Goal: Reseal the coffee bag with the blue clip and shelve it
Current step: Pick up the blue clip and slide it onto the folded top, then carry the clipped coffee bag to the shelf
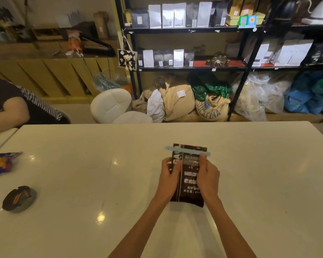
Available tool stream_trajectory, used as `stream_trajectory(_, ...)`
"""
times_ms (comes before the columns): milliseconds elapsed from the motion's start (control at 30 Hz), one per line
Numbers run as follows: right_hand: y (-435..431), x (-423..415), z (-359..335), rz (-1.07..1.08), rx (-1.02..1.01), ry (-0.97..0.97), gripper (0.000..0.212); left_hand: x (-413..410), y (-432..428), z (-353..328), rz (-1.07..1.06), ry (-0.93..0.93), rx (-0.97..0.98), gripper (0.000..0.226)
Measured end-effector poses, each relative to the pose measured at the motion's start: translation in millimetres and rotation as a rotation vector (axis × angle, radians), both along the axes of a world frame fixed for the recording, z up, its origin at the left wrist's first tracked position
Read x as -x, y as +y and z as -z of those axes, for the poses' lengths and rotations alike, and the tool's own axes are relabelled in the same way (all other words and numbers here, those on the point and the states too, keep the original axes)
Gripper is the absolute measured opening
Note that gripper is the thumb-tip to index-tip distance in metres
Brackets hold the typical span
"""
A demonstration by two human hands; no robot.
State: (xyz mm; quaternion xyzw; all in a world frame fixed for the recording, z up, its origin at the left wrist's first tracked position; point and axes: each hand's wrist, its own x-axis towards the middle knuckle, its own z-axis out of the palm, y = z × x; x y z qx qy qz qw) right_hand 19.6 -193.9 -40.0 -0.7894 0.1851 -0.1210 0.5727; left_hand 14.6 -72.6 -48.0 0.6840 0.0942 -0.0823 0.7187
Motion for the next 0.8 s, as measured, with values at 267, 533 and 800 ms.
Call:
stream_trajectory(267, 16.7, 3.2, -15.3, -0.365, -0.229, 0.123, 0.044, 6.5, 14.7, -12.2, -0.234, -0.093, -0.225, 0.031)
stream_trajectory(533, 23.1, 28.5, -7.5, -0.154, -0.049, -0.027, 0.034, 20.5, 9.7, -12.7, -0.289, -0.104, -0.191, 0.042)
stream_trajectory(800, 31.1, 28.1, -11.4, -0.075, -0.227, 0.069, 0.044, 12.4, 20.8, -12.2, -0.226, -0.094, -0.192, 0.045)
